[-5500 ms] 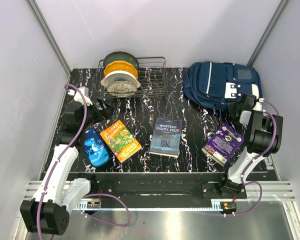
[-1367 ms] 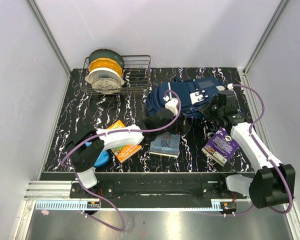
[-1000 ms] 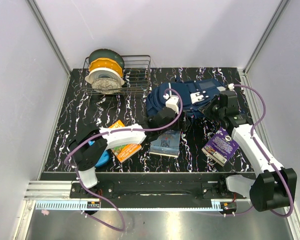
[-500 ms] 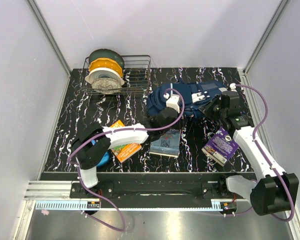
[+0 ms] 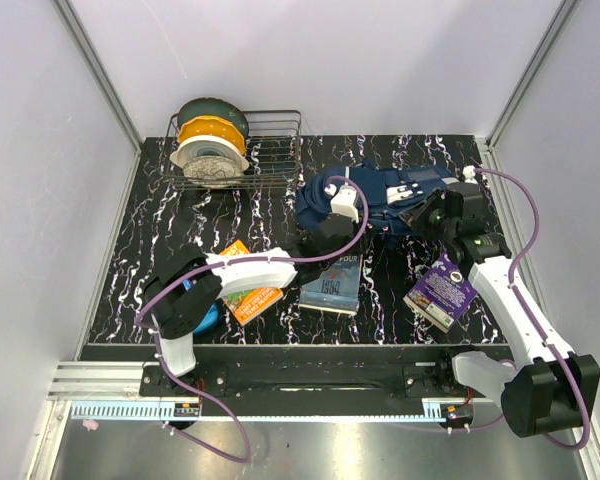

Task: Pack the student bag
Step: Unzip the student bag at the center of the board.

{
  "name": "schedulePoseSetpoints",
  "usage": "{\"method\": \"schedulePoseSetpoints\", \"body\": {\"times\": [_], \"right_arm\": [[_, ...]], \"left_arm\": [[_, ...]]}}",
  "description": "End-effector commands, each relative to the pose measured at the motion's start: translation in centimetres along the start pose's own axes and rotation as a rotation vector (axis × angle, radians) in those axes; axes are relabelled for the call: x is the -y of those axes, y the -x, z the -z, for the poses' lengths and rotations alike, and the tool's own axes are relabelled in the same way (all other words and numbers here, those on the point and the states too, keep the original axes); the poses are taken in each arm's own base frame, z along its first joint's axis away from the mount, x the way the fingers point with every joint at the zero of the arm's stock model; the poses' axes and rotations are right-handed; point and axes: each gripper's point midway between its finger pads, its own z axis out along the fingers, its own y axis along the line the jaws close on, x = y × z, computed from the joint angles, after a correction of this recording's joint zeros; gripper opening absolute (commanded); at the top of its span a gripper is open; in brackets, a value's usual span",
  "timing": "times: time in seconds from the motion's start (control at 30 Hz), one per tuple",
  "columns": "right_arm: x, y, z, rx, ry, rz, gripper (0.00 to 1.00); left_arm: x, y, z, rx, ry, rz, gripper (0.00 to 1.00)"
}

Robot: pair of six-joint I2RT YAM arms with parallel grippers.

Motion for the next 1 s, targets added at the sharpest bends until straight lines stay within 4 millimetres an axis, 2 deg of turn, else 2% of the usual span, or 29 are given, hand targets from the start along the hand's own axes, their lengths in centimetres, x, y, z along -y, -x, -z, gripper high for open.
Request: {"method": "schedulePoseSetpoints", "body": {"times": [0.0,0.13,0.17,0.27,0.4,0.43,0.47,0.53,0.57,0.6,0.67,0.7,0.77,0.8,0.87,0.9,0.93,0.97], "right_arm": [[-3.5,-0.1,2.1,-0.028,0.151,0.034,0.0],[-3.3,-0.2,2.2,-0.029,0.15,0.043,0.0],[-3.1,-0.1,2.2,-0.021,0.138,0.048,0.0],[-2.2,0.4,2.0,0.007,0.095,0.073,0.0],[-1.3,1.5,2.1,0.052,0.04,0.125,0.0],[-0.9,1.7,2.0,0.06,0.024,0.149,0.0],[-0.7,1.8,2.0,0.062,0.014,0.152,0.0],[0.2,2.2,1.9,0.065,-0.003,0.15,0.0],[0.8,2.3,1.8,0.064,-0.015,0.141,0.0],[1.4,2.4,1.7,0.06,-0.026,0.134,0.0],[2.7,2.9,1.5,0.053,-0.041,0.108,0.0],[3.4,2.8,1.3,0.047,-0.055,0.1,0.0],[4.9,3.6,1.3,0.058,-0.084,0.074,0.0],[5.6,3.6,1.2,0.056,-0.098,0.073,0.0],[6.3,3.4,0.9,0.039,-0.106,0.066,0.05],[6.2,2.9,0.6,0.012,-0.092,0.058,0.11],[5.9,2.6,0.6,-0.007,-0.073,0.051,0.21],[5.3,2.4,0.7,-0.022,-0.051,0.05,0.46]], "left_arm": [[1.8,5.9,0.6,0.204,-0.056,0.053,0.27],[1.8,5.9,0.6,0.206,-0.056,0.055,0.12],[1.8,5.9,0.7,0.206,-0.059,0.056,0.05],[1.6,5.8,1.1,0.187,-0.046,0.05,0.0],[0.9,5.7,2.2,0.168,-0.027,0.007,0.0],[0.0,5.0,2.4,0.153,-0.003,-0.006,0.0],[-0.1,5.4,3.0,0.16,-0.003,-0.011,0.0],[-1.6,4.6,3.5,0.135,0.013,-0.026,0.0],[-1.7,5.0,4.1,0.138,0.003,-0.026,0.0],[-2.3,4.4,4.4,0.121,0.003,-0.04,0.0],[-2.7,4.4,5.2,0.105,-0.013,-0.059,0.0],[-3.4,3.5,5.5,0.071,-0.001,-0.094,0.0],[-3.4,3.2,6.3,0.047,-0.017,-0.122,0.0],[-3.8,2.3,6.7,0.017,-0.02,-0.155,0.0],[-3.2,1.8,7.5,-0.013,-0.075,-0.187,0.0],[-2.9,1.1,7.8,-0.041,-0.106,-0.196,0.0],[-2.7,1.0,8.0,-0.049,-0.119,-0.203,0.0],[-2.6,0.7,8.0,-0.062,-0.13,-0.206,0.0]]}}
